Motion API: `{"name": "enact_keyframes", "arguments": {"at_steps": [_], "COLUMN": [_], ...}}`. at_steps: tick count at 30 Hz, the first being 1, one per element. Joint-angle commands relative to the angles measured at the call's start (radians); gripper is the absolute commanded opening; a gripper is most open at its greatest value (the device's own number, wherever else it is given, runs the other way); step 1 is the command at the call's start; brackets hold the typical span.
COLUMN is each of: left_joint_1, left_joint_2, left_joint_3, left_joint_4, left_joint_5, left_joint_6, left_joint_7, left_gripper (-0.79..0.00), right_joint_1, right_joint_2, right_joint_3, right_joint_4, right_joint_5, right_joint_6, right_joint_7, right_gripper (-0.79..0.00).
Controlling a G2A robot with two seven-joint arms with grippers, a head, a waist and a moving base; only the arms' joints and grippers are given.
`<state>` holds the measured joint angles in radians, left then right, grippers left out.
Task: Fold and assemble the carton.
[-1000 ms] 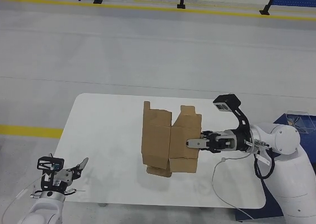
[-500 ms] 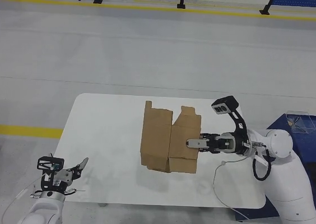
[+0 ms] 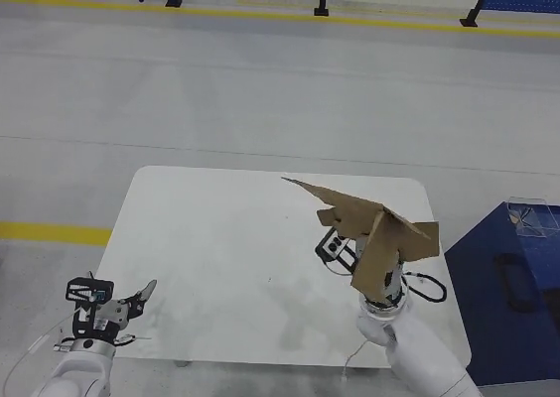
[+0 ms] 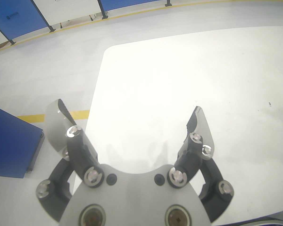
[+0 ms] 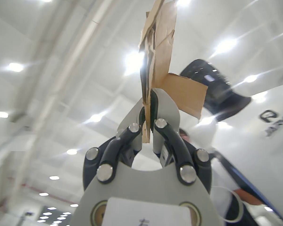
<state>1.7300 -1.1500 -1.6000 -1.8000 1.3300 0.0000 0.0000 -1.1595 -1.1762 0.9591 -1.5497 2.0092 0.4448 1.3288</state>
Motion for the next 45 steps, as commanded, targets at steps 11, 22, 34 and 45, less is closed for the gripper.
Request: {"name": "enact_keyframes", "arguments": {"at_steps": [11, 22, 34, 45], "left_joint_1": [0.0, 0.0, 0.0, 0.0], "left_joint_2": [0.0, 0.0, 0.0, 0.0], "left_joint_3": [0.0, 0.0, 0.0, 0.0], "left_joint_4": [0.0, 0.0, 0.0, 0.0], "left_joint_5": [0.0, 0.0, 0.0, 0.0], "left_joint_6": [0.0, 0.0, 0.0, 0.0], "left_joint_7": [0.0, 0.0, 0.0, 0.0], "left_gripper": [0.0, 0.0, 0.0, 0.0], "right_joint_1": [0.009, 0.105, 0.101, -0.015], "right_joint_2": [-0.055, -0.06, -0.019, 0.005], "right_joint_3": [-0.061, 0.124, 0.419, 0.534], "right_joint_4": [-0.007, 0.084, -0.047, -0.279], "right_joint_5": [0.591, -0.333, -1.047, -1.427], "right_joint_6": [0.402, -0.082, -0.871, -1.098], "right_joint_7": [-0.355, 0.02, 0.065, -0.162], "right_gripper": [-0.785, -0.785, -0.785, -0.785]}}
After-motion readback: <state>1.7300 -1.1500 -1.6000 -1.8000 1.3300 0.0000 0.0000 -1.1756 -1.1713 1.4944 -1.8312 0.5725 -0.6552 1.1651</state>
